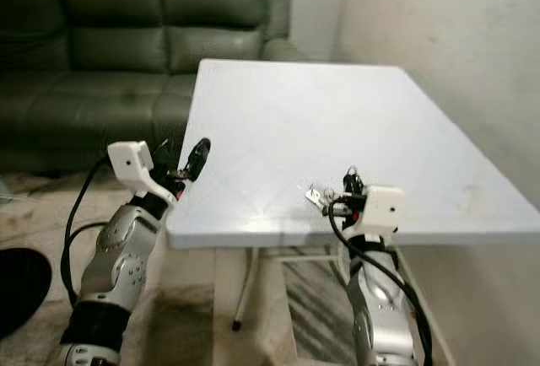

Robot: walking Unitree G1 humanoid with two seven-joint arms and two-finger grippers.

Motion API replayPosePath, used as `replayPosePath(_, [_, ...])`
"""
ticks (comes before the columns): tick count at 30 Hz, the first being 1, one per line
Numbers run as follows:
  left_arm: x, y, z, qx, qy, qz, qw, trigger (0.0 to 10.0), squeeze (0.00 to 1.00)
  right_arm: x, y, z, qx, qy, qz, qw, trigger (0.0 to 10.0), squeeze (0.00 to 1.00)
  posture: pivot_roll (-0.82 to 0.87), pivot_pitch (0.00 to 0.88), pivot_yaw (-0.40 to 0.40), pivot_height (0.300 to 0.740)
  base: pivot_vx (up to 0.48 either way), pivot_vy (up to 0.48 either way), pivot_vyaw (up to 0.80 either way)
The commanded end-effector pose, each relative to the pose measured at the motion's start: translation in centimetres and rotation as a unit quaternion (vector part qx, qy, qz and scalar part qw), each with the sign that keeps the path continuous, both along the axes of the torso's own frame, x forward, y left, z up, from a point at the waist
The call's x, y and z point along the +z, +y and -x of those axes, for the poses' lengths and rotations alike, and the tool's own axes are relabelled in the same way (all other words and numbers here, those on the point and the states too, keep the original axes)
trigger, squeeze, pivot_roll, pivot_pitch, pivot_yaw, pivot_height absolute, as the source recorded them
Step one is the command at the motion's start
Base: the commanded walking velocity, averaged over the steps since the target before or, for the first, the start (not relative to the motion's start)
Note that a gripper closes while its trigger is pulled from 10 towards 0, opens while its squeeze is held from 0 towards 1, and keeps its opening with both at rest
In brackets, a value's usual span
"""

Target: Hang keys on a hook

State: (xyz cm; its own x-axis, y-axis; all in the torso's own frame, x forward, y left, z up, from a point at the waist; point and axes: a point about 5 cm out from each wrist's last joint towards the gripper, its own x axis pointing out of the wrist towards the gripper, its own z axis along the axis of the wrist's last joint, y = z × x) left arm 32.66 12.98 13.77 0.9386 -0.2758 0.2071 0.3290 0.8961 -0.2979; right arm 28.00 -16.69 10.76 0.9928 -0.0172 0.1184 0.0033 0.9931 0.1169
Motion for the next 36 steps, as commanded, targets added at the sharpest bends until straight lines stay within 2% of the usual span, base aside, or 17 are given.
replayPosePath(1, [0.18, 0.32, -0.14, 0.006, -0.002, -0.001, 1.0, 10.0, 0.0, 0.48, 0.31, -0.24, 0.008, -0.006, 0.004, 1.0, 10.0, 0.0, 0.0, 0.0, -0.063, 0.74, 0.0, 0.48, -0.77])
replayPosePath(7, [0.11, 0.24, -0.13, 0.005, -0.001, -0.001, 1.0, 10.0, 0.0, 0.41, 0.31, -0.21, 0.009, -0.004, 0.006, 1.0, 10.0, 0.0, 0.0, 0.0, -0.064, 0.74, 0.0, 0.48, -0.77])
replayPosePath(18, [-0.59, 0.18, 0.05, 0.009, 0.023, -0.016, 1.0, 10.0, 0.0, 0.22, 0.4, -0.05, 0.01, 0.0, 0.008, 1.0, 10.0, 0.0, 0.0, 0.0, -0.059, 0.74, 0.0, 0.0, -0.77])
replayPosePath(36, [-0.76, 0.07, 0.11, 0.011, 0.031, -0.023, 0.999, 10.0, 0.0, 0.08, 0.49, -0.02, 0.009, 0.003, 0.011, 1.0, 10.0, 0.0, 0.0, 0.0, -0.057, 0.74, 0.0, 0.0, -0.77])
